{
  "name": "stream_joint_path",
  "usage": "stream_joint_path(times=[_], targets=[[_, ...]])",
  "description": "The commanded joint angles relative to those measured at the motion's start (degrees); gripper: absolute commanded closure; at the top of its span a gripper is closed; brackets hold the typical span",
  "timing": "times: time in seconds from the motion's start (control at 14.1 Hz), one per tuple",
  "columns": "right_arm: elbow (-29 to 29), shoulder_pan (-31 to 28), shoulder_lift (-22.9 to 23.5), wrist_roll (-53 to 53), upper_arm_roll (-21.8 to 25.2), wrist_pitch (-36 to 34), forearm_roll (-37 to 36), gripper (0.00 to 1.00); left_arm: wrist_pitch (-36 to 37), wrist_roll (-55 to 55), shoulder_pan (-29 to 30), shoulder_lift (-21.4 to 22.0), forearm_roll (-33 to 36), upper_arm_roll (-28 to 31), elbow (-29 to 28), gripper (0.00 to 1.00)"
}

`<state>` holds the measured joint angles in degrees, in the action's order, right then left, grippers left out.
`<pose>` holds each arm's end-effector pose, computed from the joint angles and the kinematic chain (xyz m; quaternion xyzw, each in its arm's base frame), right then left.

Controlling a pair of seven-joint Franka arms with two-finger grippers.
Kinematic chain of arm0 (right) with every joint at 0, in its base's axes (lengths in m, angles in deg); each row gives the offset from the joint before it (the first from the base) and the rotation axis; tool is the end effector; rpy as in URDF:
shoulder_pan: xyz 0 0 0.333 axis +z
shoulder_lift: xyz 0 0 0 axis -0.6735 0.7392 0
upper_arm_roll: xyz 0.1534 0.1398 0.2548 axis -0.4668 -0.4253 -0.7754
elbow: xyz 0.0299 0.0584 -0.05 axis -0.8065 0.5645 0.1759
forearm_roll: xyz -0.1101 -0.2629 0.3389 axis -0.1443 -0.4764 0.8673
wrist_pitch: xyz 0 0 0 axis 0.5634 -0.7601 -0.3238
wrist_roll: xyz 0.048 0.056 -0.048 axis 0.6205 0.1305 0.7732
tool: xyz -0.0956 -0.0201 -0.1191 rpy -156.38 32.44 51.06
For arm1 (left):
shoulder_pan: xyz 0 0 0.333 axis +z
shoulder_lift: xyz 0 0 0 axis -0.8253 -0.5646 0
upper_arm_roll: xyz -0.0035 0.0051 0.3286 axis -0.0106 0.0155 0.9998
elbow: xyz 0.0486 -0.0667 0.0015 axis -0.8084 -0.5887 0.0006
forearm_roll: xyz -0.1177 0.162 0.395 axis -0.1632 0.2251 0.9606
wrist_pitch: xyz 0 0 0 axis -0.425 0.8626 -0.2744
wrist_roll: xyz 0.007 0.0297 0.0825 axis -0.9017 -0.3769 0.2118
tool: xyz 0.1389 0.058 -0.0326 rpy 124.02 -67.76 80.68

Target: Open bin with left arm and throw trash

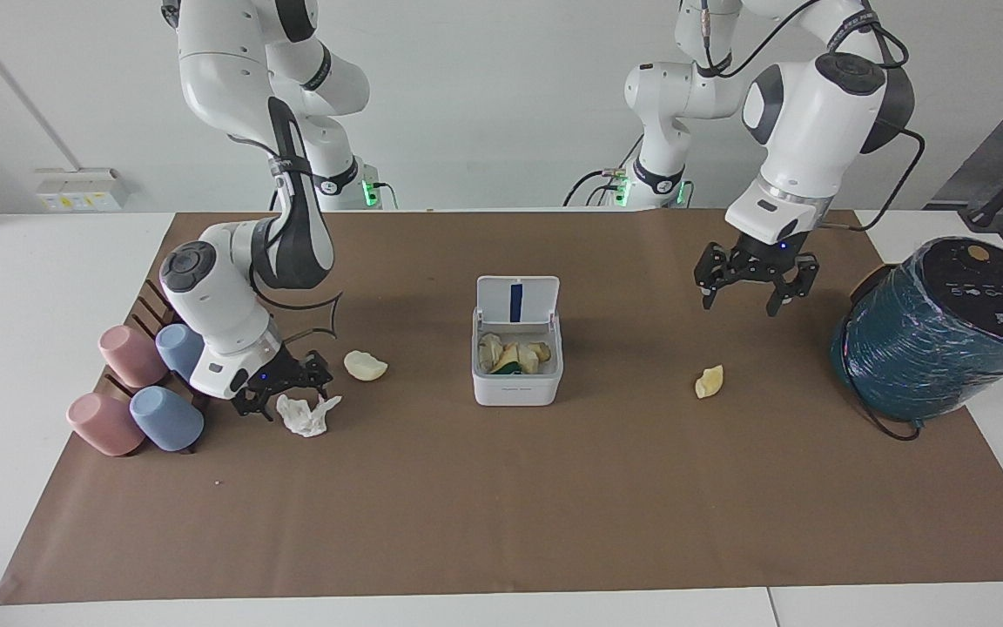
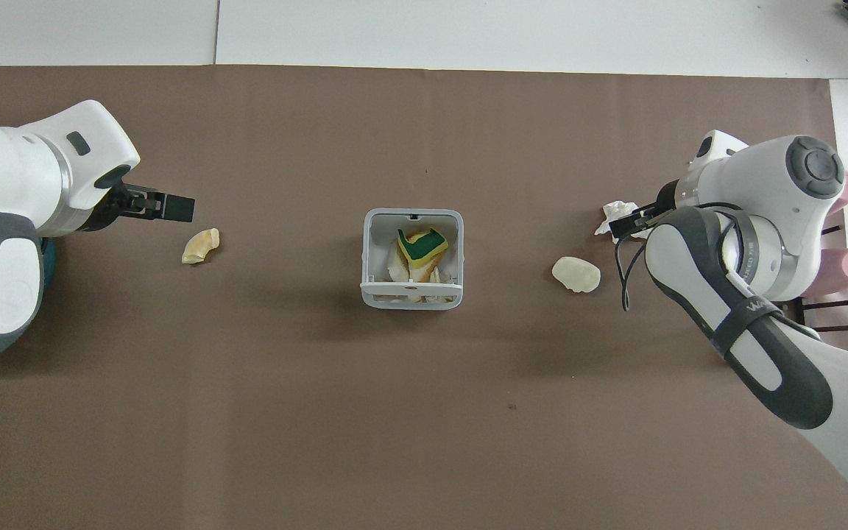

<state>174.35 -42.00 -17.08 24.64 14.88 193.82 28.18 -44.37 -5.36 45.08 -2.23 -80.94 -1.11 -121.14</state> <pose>0.6864 0.0259 0.2435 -0.9790 -0.1906 -0.0539 0.0471 0.6367 -0.1126 0.4769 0.9886 -0.1105 0.1018 0.0095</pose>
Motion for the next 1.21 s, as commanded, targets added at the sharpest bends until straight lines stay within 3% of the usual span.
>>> stream_joint_path(times=[0.0,0.21,0.43,0.5,0.71,1.14], targets=[[1.15,-0.69,-0.28,3.98,-0.46,0.28,1.73,0.0,-6.34,-1.63,2.1,-2.0,0.67,-0.66,-3.51,0.0],[3.61,-0.95,-0.72,5.66,-0.46,1.59,1.73,0.0,-15.75,-1.64,2.98,-2.89,0.67,-0.66,-10.27,0.0],[3.61,-0.43,-0.19,5.14,-0.46,3.17,1.64,0.0,-19.11,-2.68,3.77,-3.59,0.67,-0.66,-13.36,0.0],[3.53,-0.43,-0.19,5.13,-0.46,3.18,1.64,0.15,-20.16,-3.3,3.77,-4.9,0.67,-0.66,-13.89,0.0],[3.26,-0.25,-0.19,3.92,-0.46,3.18,1.64,0.98,-24.9,-3.31,3.86,-9.12,0.67,-0.66,-14.86,0.0],[2.82,1.42,-1.06,-3.82,-0.37,2.56,0.86,1.0,-33.16,-3.31,3.69,-10.8,0.67,-0.66,-20.56,0.0]])
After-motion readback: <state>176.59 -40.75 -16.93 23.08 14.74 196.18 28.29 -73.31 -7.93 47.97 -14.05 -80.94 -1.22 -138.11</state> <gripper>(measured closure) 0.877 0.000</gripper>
